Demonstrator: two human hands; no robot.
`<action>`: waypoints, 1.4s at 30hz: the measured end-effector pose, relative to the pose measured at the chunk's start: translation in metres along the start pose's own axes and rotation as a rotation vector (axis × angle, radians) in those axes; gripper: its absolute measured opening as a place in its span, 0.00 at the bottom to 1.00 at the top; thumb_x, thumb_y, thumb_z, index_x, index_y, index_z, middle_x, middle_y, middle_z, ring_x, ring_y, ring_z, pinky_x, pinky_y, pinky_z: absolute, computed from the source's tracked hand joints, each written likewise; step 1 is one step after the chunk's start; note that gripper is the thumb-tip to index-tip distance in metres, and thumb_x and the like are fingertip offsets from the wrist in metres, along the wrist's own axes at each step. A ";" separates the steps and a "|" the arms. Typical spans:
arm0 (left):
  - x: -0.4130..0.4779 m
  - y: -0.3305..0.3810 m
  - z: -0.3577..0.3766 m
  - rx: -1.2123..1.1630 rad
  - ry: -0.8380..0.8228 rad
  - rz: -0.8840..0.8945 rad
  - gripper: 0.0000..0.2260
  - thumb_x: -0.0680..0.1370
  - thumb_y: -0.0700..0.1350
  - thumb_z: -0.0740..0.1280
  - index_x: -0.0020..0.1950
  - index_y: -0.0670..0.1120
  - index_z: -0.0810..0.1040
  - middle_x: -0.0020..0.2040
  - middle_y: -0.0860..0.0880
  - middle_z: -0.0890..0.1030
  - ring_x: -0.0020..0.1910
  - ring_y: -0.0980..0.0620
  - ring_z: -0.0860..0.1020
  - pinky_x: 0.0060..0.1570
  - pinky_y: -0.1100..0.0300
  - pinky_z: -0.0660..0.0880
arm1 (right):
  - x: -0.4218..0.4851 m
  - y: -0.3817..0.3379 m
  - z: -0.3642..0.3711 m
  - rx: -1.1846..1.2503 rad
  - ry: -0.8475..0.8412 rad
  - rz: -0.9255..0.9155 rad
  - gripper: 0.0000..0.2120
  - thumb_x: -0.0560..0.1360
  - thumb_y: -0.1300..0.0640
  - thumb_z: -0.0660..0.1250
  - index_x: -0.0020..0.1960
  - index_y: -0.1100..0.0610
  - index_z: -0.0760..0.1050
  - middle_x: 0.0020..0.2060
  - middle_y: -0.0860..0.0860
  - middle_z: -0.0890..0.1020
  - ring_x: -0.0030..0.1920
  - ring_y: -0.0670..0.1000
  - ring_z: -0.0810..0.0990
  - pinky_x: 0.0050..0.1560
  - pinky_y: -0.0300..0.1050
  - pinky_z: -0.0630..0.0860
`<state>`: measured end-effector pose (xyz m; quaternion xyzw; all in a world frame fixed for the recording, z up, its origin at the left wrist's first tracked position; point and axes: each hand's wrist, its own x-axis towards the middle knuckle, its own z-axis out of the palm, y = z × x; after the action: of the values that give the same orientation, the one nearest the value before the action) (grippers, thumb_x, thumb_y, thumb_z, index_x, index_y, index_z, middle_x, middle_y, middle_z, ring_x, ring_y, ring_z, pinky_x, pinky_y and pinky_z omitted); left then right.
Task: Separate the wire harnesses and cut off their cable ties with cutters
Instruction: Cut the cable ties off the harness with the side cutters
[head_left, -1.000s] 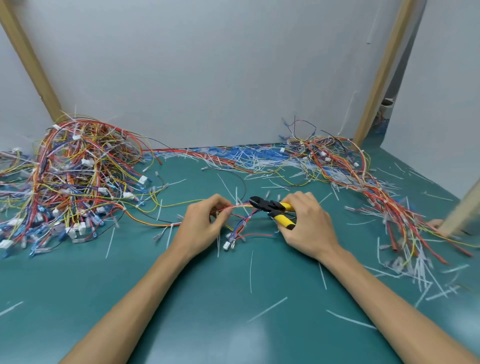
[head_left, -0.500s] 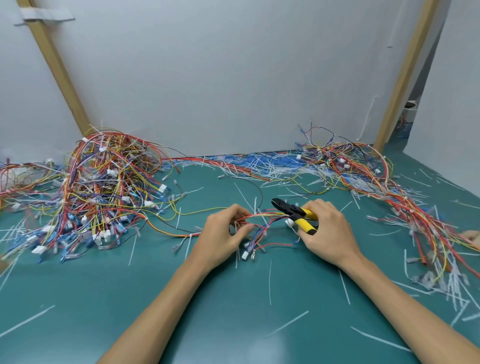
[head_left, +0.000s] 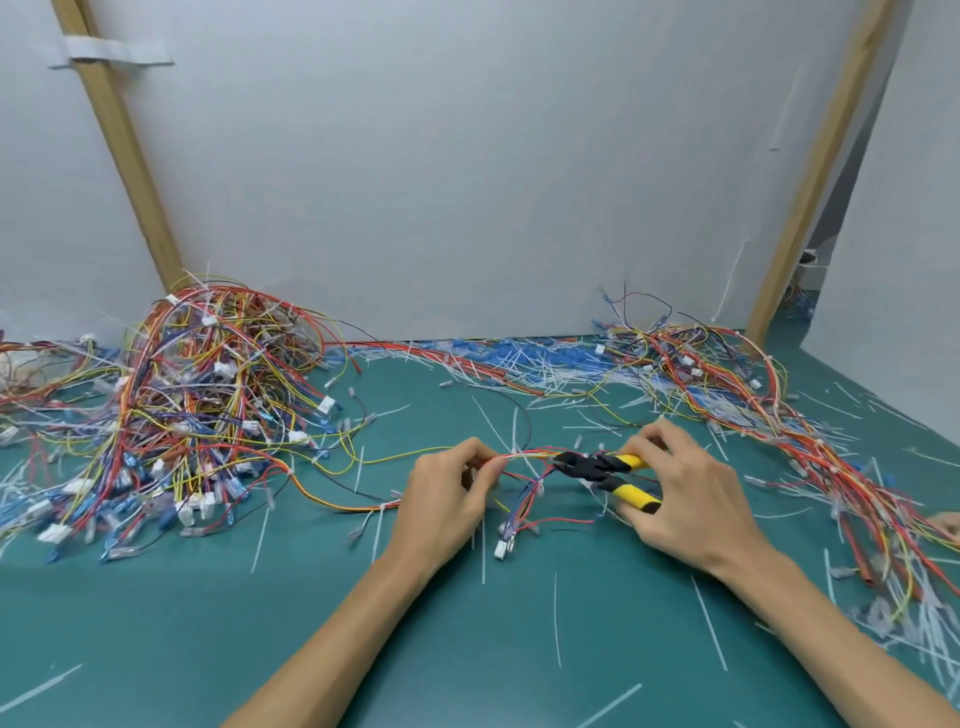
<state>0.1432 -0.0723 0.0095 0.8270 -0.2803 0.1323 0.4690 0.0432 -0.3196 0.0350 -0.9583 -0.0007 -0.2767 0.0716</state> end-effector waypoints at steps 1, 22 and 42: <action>0.001 -0.003 0.001 0.011 0.017 -0.008 0.09 0.80 0.52 0.68 0.44 0.50 0.81 0.34 0.54 0.82 0.32 0.53 0.77 0.38 0.53 0.76 | 0.007 0.001 -0.006 -0.041 -0.003 -0.015 0.16 0.65 0.40 0.67 0.49 0.46 0.75 0.42 0.42 0.75 0.39 0.50 0.76 0.35 0.40 0.64; 0.007 -0.010 -0.001 0.217 -0.031 0.036 0.10 0.82 0.56 0.61 0.49 0.53 0.79 0.36 0.53 0.79 0.38 0.50 0.74 0.41 0.51 0.75 | 0.117 -0.008 -0.006 -0.115 -0.550 -0.216 0.18 0.66 0.49 0.68 0.55 0.40 0.71 0.46 0.41 0.74 0.50 0.46 0.72 0.50 0.50 0.75; 0.007 -0.013 -0.006 0.118 0.005 -0.044 0.11 0.81 0.48 0.67 0.40 0.50 0.82 0.29 0.60 0.73 0.29 0.58 0.69 0.30 0.66 0.59 | 0.098 -0.020 0.006 -0.107 -0.431 -0.215 0.07 0.73 0.44 0.69 0.42 0.46 0.77 0.31 0.48 0.76 0.35 0.55 0.74 0.32 0.44 0.67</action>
<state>0.1571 -0.0644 0.0065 0.8588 -0.2528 0.1404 0.4230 0.1288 -0.3027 0.0851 -0.9920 -0.1035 -0.0715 -0.0108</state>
